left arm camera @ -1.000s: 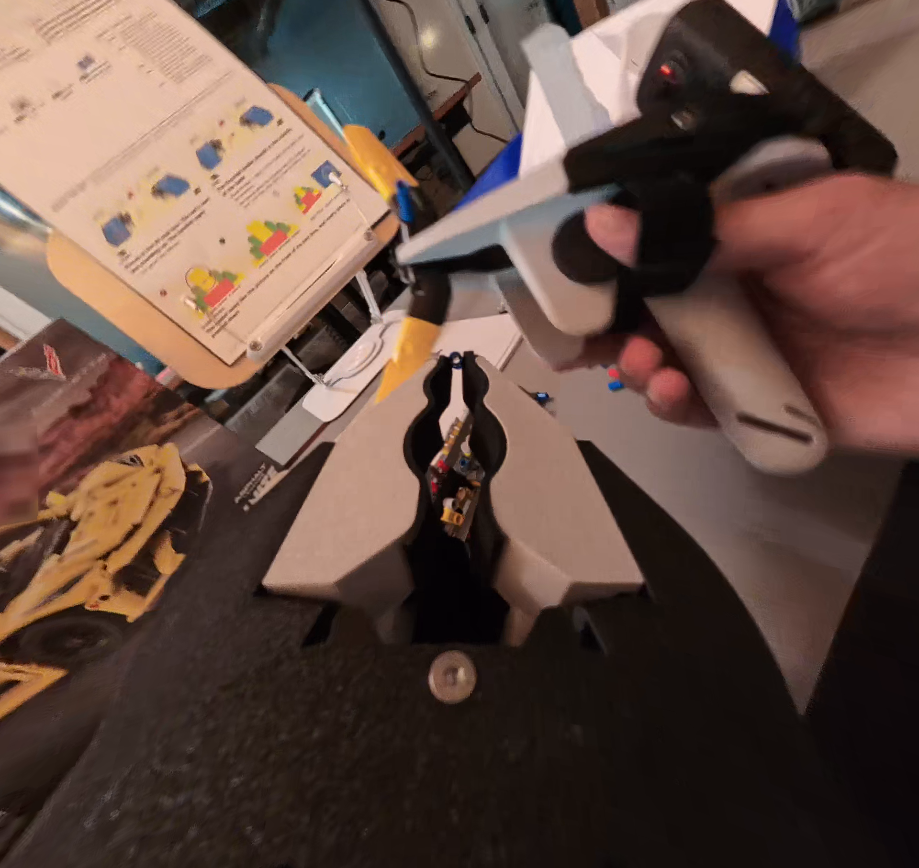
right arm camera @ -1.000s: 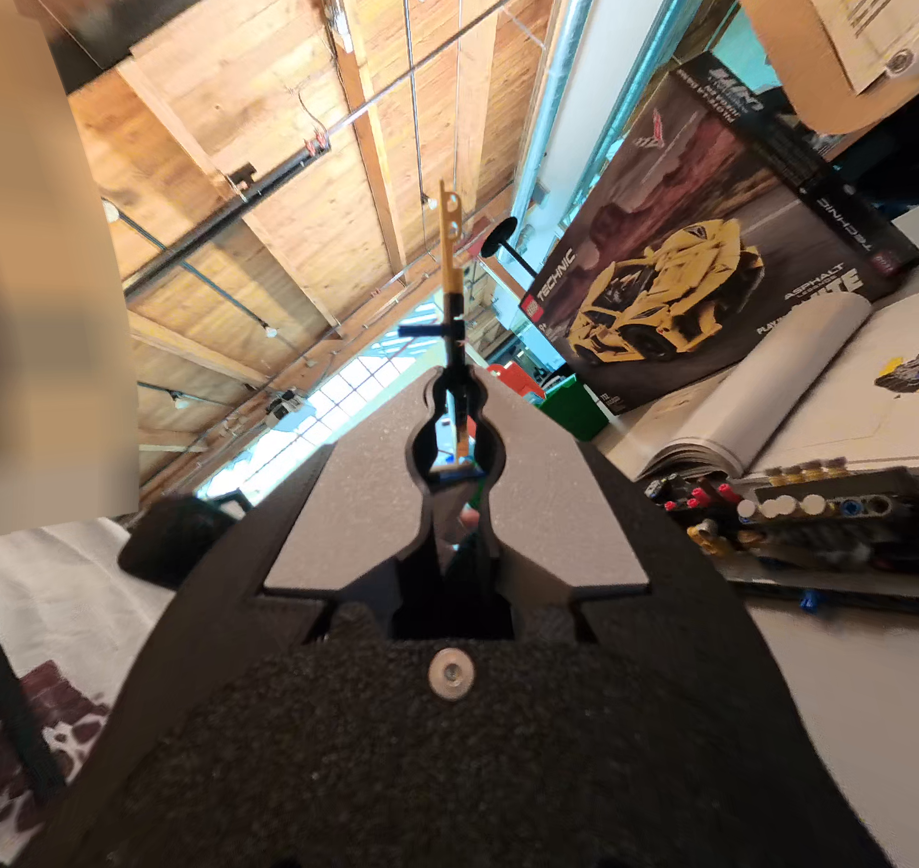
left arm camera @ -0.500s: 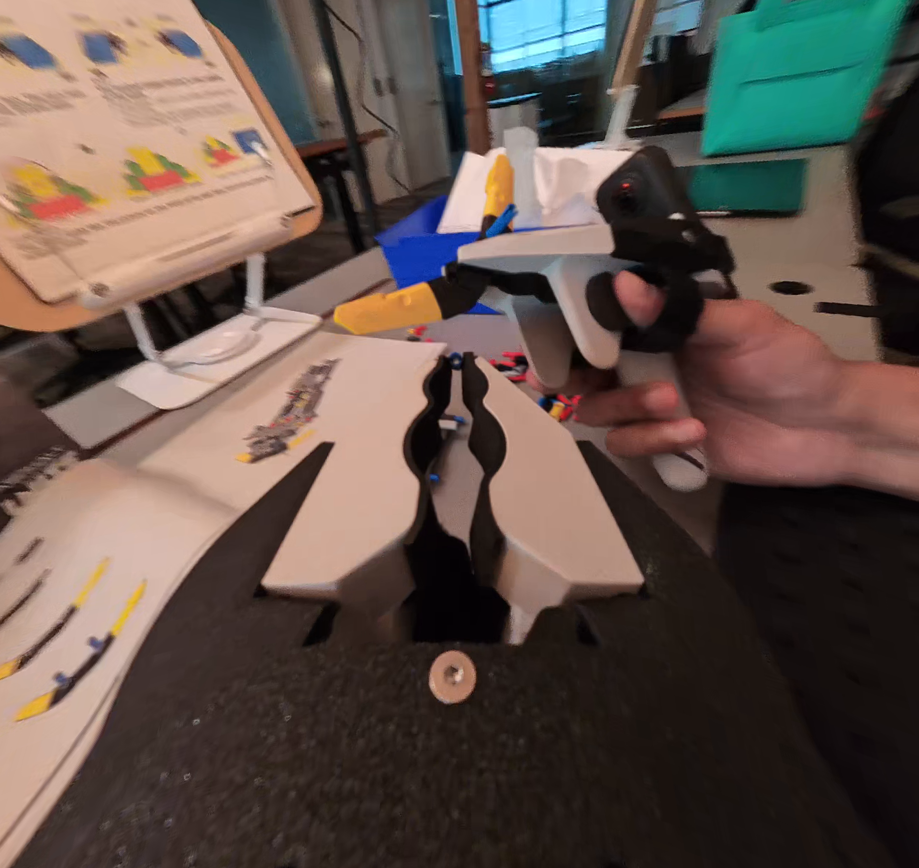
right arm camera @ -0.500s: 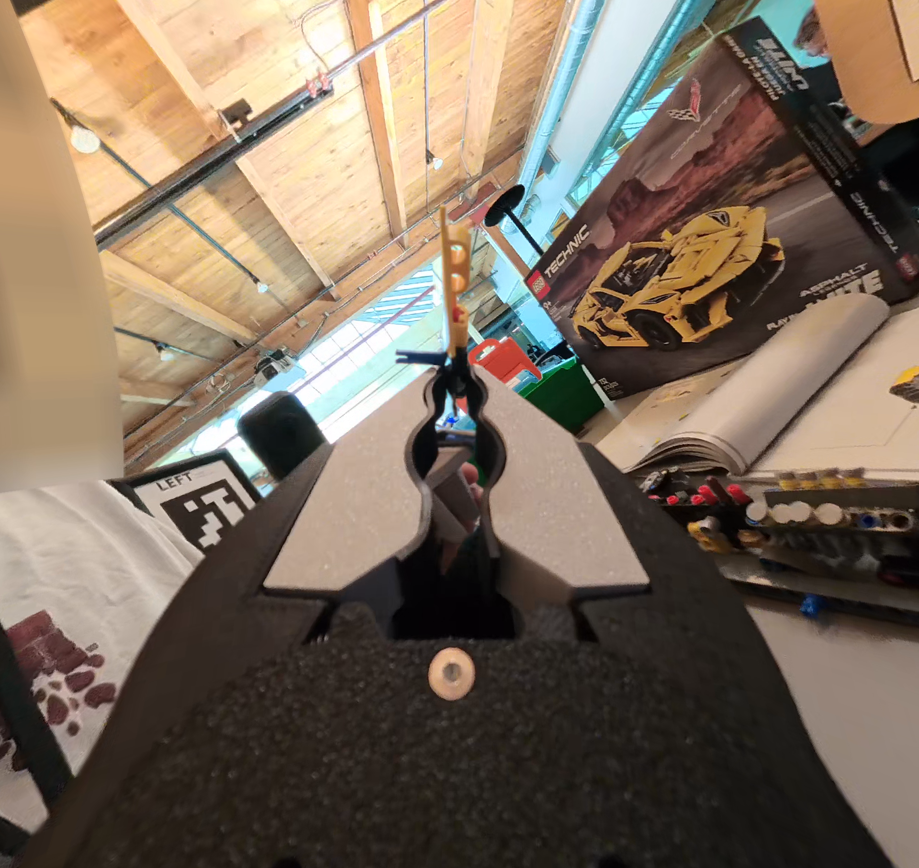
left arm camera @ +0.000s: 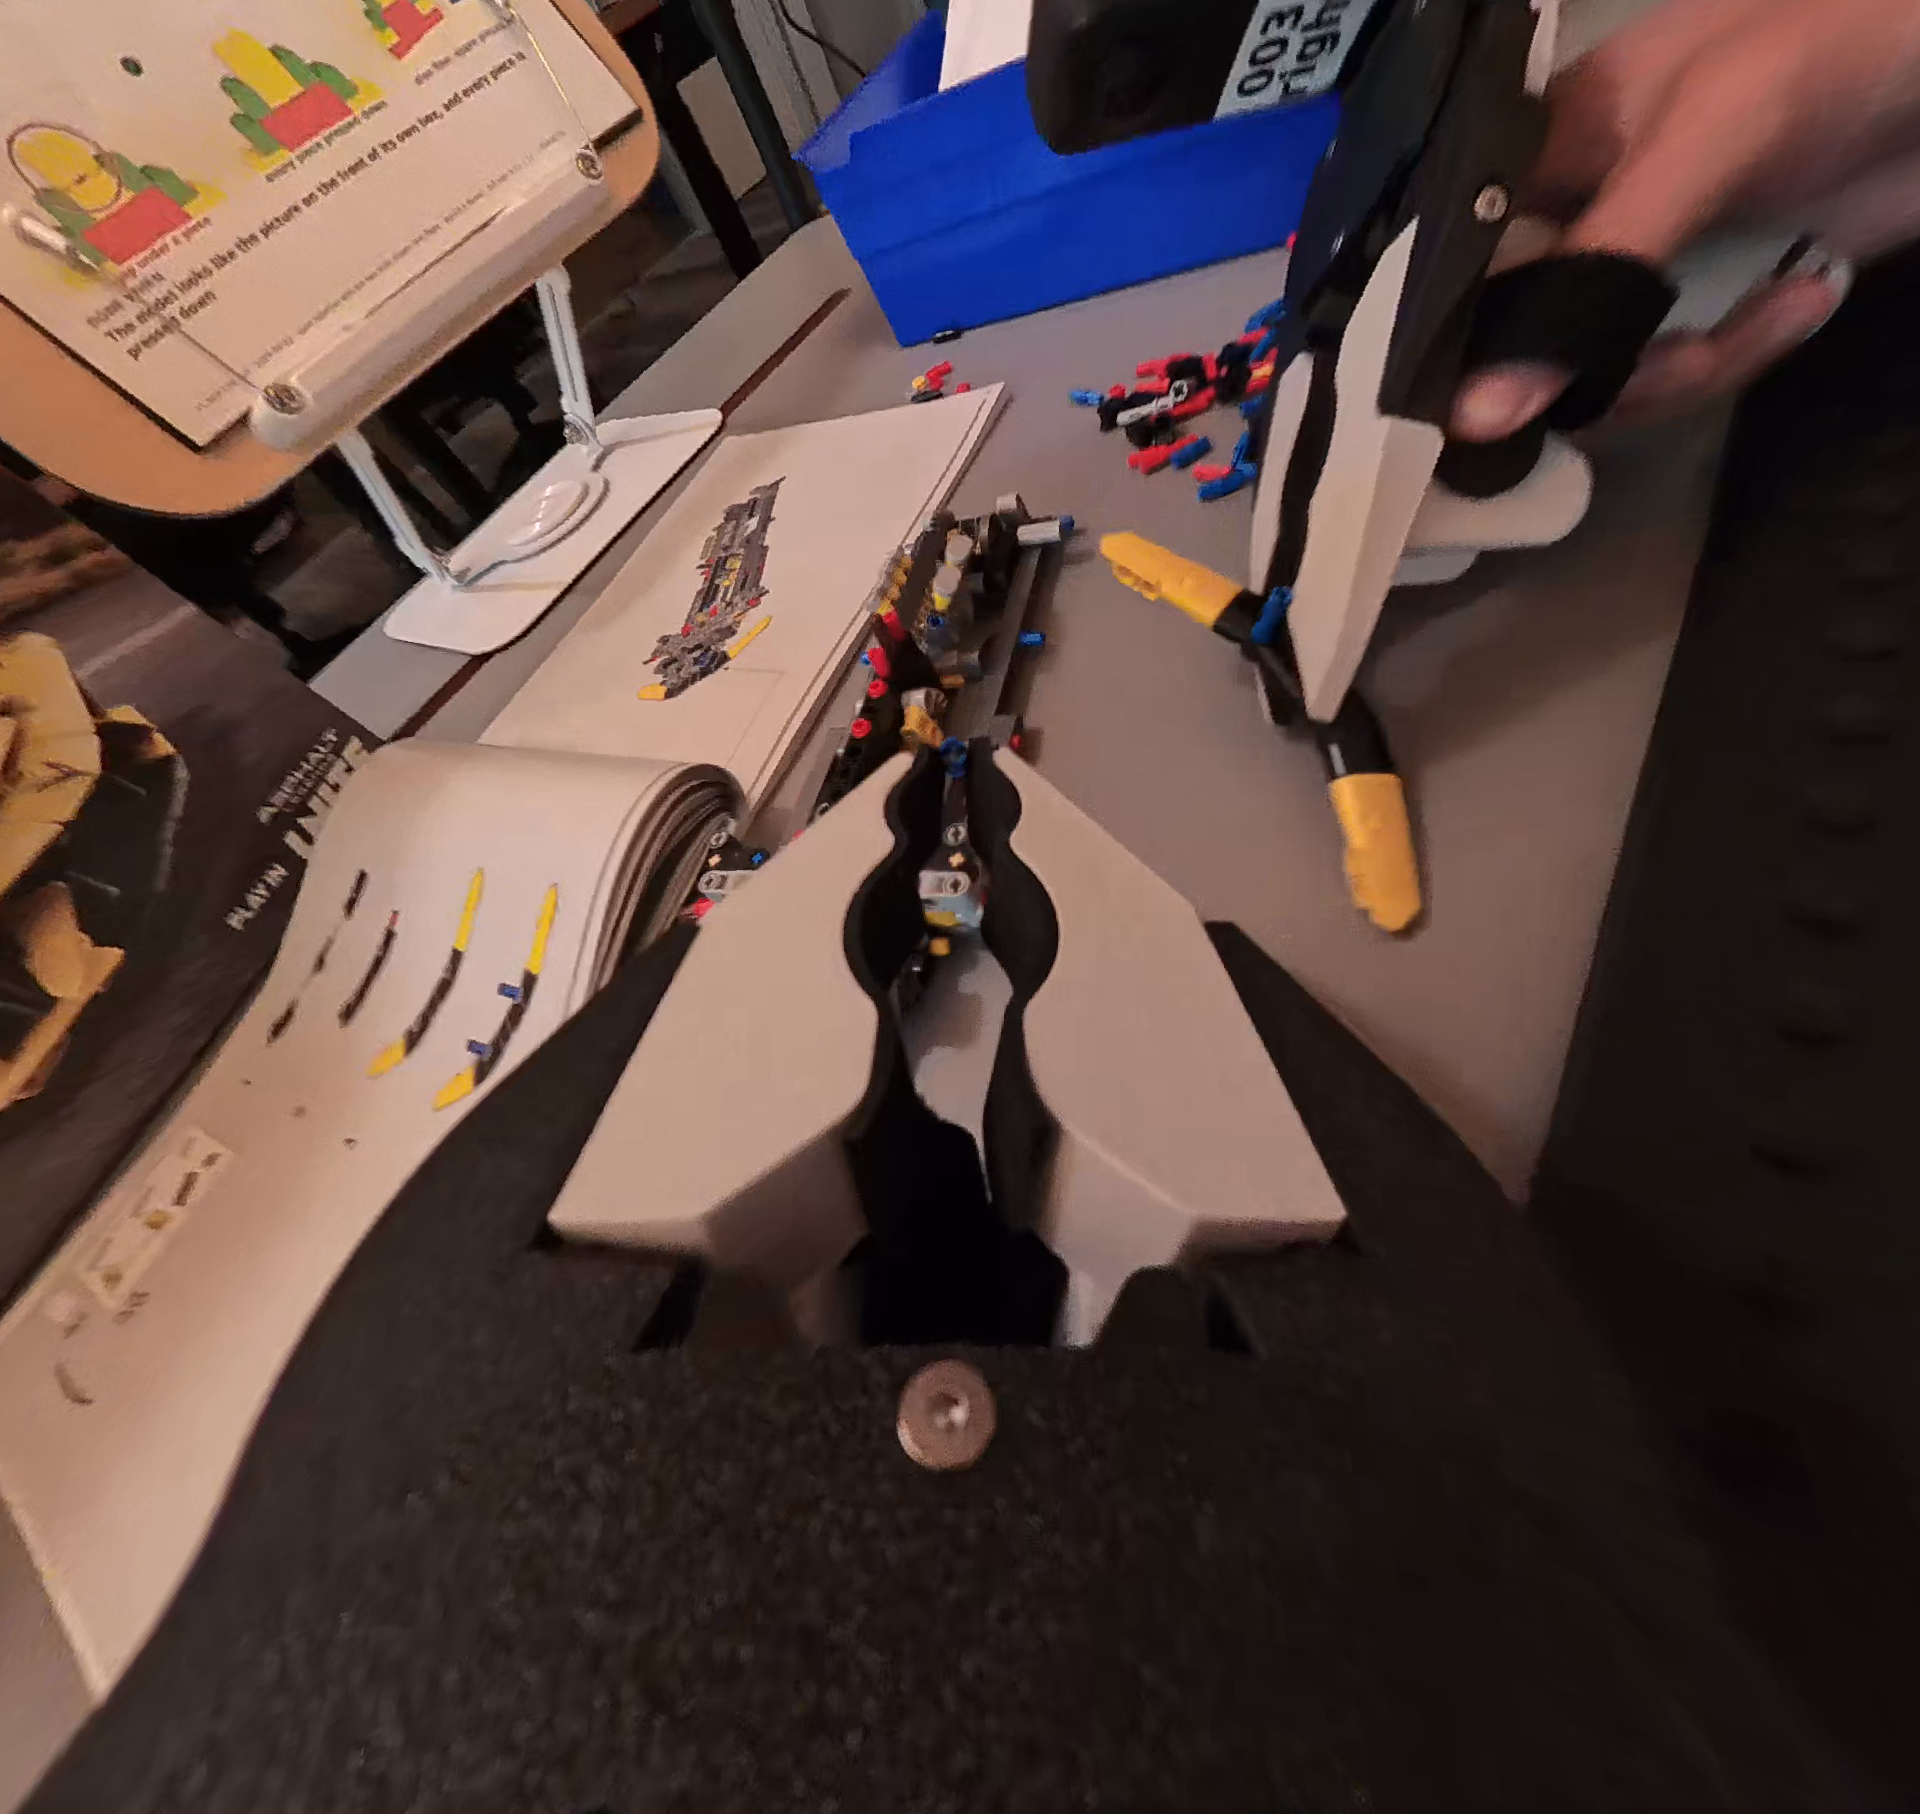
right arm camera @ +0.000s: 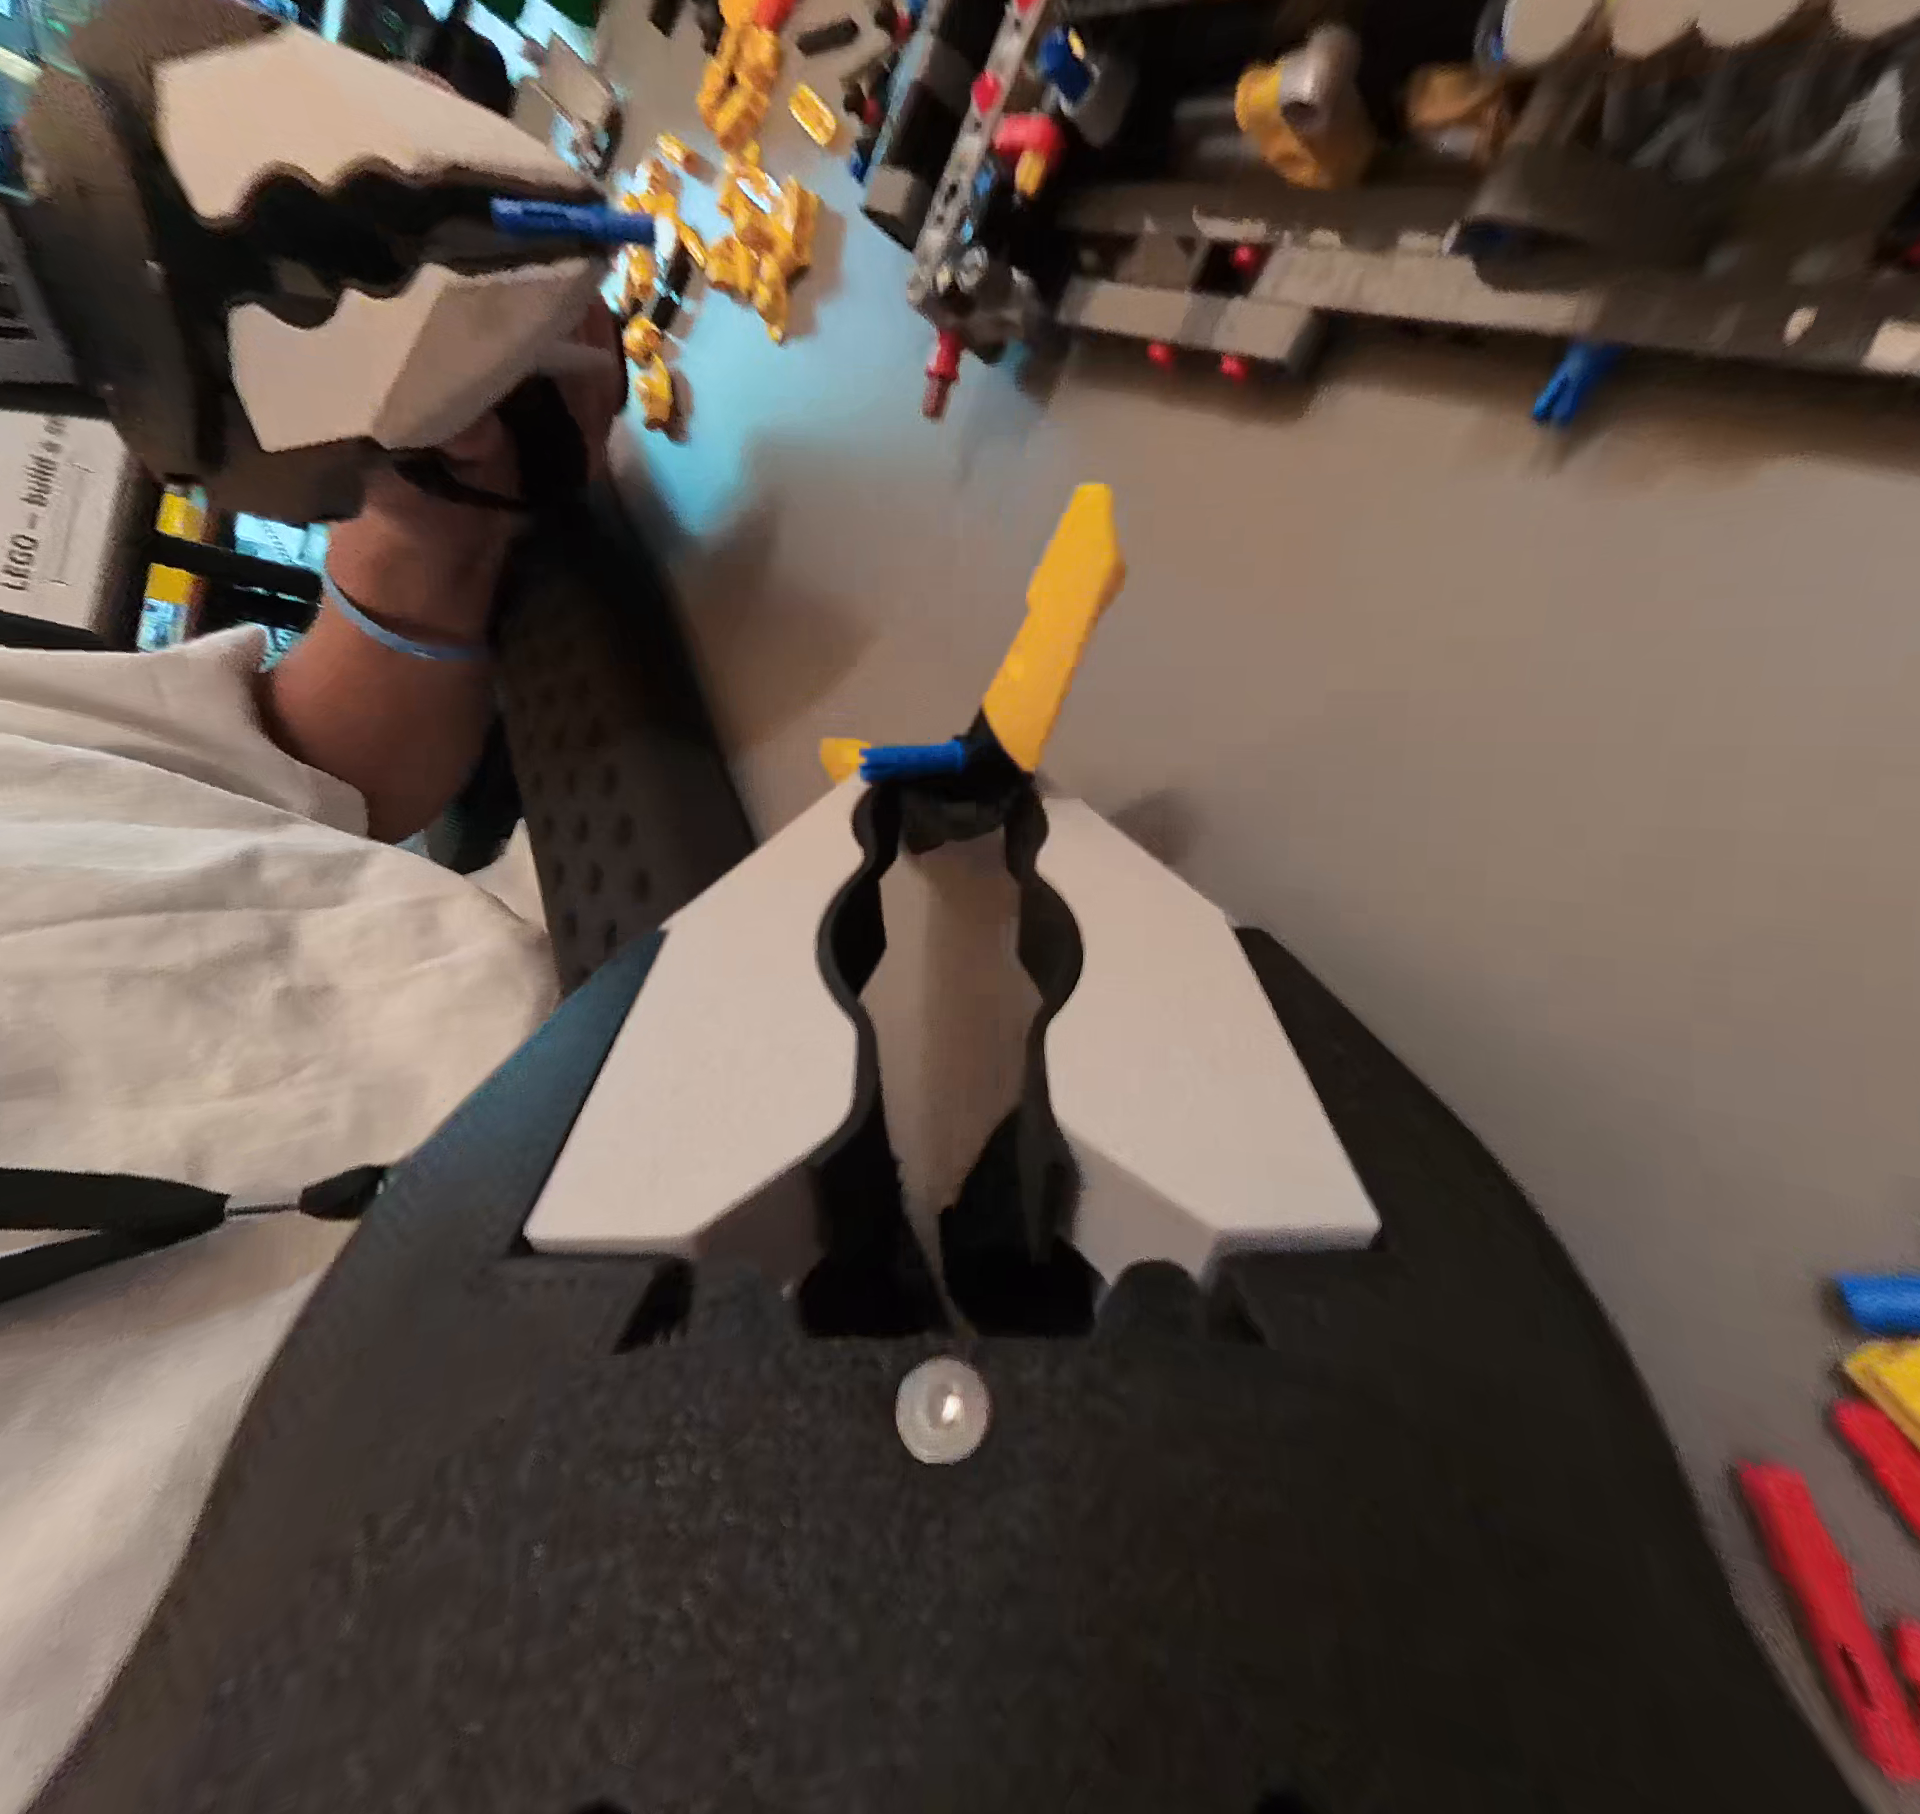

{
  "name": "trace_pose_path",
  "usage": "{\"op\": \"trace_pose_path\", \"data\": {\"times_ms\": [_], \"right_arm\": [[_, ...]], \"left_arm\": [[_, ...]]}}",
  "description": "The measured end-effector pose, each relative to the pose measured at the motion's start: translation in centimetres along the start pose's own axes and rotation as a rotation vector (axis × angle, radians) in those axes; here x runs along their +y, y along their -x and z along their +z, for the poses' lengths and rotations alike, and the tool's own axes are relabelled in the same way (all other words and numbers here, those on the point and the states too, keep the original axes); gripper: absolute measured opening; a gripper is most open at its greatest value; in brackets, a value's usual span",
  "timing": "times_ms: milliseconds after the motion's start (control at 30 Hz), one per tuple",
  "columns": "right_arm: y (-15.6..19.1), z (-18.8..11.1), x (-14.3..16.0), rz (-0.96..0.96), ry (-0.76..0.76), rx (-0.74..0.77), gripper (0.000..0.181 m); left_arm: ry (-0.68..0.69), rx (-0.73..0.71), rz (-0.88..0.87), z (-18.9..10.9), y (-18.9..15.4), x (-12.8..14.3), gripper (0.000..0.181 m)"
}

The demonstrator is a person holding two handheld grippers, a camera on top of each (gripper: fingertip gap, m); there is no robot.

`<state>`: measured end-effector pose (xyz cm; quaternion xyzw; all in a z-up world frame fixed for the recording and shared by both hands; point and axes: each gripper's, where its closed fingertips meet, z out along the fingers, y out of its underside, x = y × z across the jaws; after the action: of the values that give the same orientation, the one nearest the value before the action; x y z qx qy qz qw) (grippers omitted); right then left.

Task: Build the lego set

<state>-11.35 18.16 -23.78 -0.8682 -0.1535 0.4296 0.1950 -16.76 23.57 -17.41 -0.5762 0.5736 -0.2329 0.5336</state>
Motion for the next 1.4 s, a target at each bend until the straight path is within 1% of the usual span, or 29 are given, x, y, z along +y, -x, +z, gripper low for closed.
{"op": "trace_pose_path", "data": {"times_ms": [67,233,400,500,567,633,667,733,800,867,933,967,1100,1167,1300,1333,1400], "right_arm": [[0.3,-0.1,0.9,0.002,0.030,-0.012,0.019],[0.9,-0.8,2.9,-0.025,0.112,-0.025,0.022],[1.4,-1.6,4.2,-0.118,0.189,-0.019,0.033],[0.7,-3.1,5.0,-0.194,0.284,0.041,0.036],[0.8,-4.3,5.9,-0.249,0.388,0.044,0.036],[0.8,-5.4,6.6,-0.330,0.493,0.069,0.036],[0.8,-5.8,6.3,-0.394,0.524,0.087,0.036],[1.9,-5.6,4.6,-0.536,0.511,0.091,0.037],[2.8,-4.5,3.6,-0.729,0.510,0.101,0.038],[2.2,-3.4,3.8,-0.928,0.575,0.142,0.036],[0.8,-2.8,4.0,-1.060,0.653,0.188,0.033],[0.3,-2.7,4.1,-1.089,0.683,0.188,0.033],[-0.2,-2.0,5.0,-1.040,0.773,0.087,0.032],[-0.2,-1.7,4.8,-1.069,0.768,0.074,0.018],[-0.1,-1.5,4.7,-1.109,0.771,0.105,0.014],[-0.1,-1.1,4.1,-1.123,0.724,0.150,0.011],[0.3,-0.6,2.2,-1.159,0.583,0.234,0.006]], "left_arm": [[0.009,0.002,0.040,0.1,-0.4,0.1,0.003],[0.013,0.019,0.032,0.1,-0.8,0.3,0.003],[0.013,0.025,0.032,0.1,-0.9,0.3,0.003],[0.015,0.021,0.043,0.1,-1.0,0.4,0.003],[0.023,0.025,0.041,0.2,-1.0,0.5,0.003],[0.034,0.031,0.043,0.3,-1.2,0.7,0.003],[0.037,0.030,0.048,0.3,-1.2,0.8,0.003],[0.040,0.034,0.058,0.4,-1.3,0.8,0.003],[0.052,0.041,0.065,0.5,-1.5,1.0,0.003],[0.053,0.046,0.074,0.6,-1.7,1.1,0.003],[0.049,0.061,0.073,0.5,-2.0,1.0,0.003],[0.049,0.064,0.072,0.5,-2.0,1.0,0.003],[0.054,0.084,0.071,0.6,-2.3,1.1,0.003],[0.057,0.091,0.077,0.6,-2.5,1.1,0.003],[0.054,0.120,0.069,0.6,-3.0,1.1,0.003],[0.051,0.135,0.058,0.6,-3.2,1.1,0.003],[0.054,0.140,0.032,0.6,-3.1,1.1,0.003]]}}
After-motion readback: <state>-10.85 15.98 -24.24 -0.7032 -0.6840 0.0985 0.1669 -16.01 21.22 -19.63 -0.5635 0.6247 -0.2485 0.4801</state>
